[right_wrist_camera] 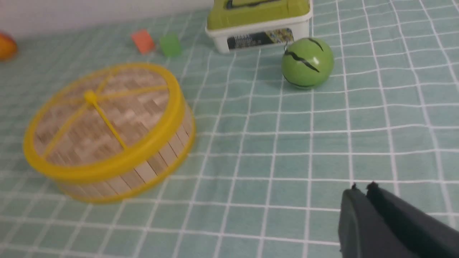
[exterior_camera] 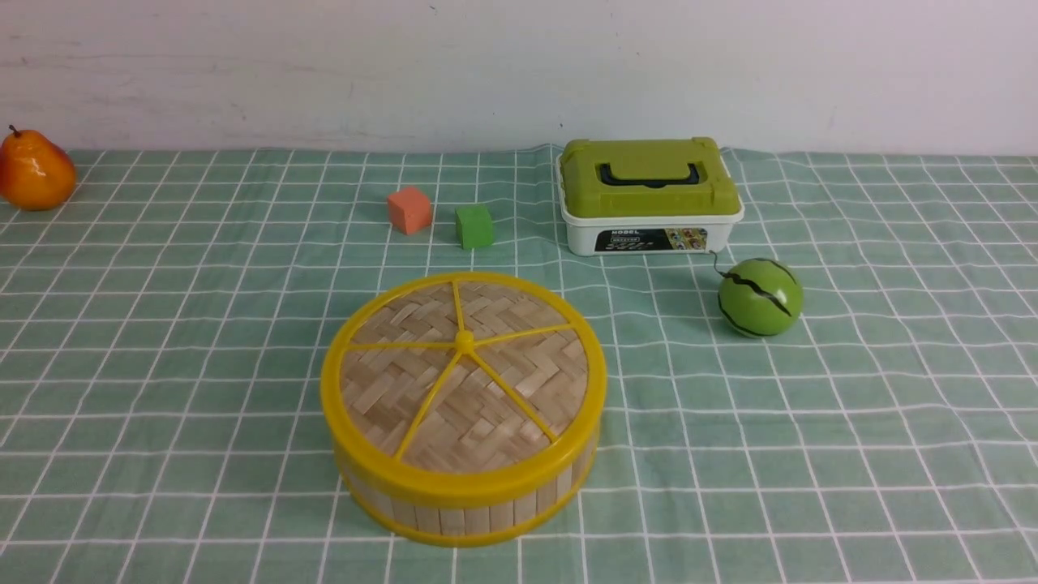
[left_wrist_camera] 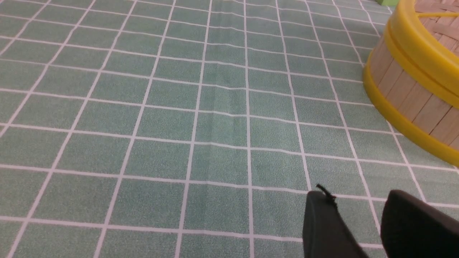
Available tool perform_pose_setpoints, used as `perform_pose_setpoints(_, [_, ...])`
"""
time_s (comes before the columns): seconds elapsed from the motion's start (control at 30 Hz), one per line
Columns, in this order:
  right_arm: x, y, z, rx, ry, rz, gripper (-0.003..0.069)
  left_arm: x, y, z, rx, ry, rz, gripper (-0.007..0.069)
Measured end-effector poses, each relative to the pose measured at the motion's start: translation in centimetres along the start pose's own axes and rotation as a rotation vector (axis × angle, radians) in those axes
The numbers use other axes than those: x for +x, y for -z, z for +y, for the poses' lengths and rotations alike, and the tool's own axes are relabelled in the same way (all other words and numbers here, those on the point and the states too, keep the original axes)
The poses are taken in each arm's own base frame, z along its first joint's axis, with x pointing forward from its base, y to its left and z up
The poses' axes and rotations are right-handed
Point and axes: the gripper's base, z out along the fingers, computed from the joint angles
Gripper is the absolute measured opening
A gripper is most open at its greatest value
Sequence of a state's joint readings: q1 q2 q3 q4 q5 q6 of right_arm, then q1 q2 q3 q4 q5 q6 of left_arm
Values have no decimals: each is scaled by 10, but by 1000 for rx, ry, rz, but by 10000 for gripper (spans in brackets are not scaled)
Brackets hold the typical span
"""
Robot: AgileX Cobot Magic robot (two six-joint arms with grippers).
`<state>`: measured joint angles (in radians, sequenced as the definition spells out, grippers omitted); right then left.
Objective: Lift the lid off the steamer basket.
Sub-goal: Use the right arm to lift the lid of the steamer
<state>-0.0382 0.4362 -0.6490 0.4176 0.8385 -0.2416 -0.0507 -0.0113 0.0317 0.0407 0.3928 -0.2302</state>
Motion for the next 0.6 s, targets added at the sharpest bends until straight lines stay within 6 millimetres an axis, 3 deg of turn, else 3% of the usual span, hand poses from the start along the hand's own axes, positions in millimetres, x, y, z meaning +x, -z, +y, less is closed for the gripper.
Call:
perform_pose_setpoints(0.07, [-36, -4, 2, -28, 122, 149, -21, 0, 0, 0, 0, 0, 0, 239])
perform_pose_setpoints(0.17, [-70, -21, 7, -124, 222, 303, -18, 0, 0, 0, 0, 0, 0, 239])
perform_pose_setpoints(0.27, [-87, -38, 15, -213, 283, 379, -8, 0, 0, 0, 0, 0, 0, 239])
perform_pose_setpoints(0.3, [-97, -56, 25, -277, 347, 437, -4, 0, 0, 0, 0, 0, 0, 239])
perform_pose_setpoints(0.37, [-103, -68, 33, -307, 389, 468, -3, 0, 0, 0, 0, 0, 0, 239])
perform_pose_setpoints(0.47, [-120, -104, 64, -393, 480, 523, 0, 0, 0, 0, 0, 0, 0, 239])
perform_pose_setpoints(0.53, [-125, -113, 75, -421, 506, 531, 0, 0, 0, 0, 0, 0, 0, 239])
perform_pose_setpoints(0.6, [-135, -141, 103, -473, 560, 546, 3, 0, 0, 0, 0, 0, 0, 239])
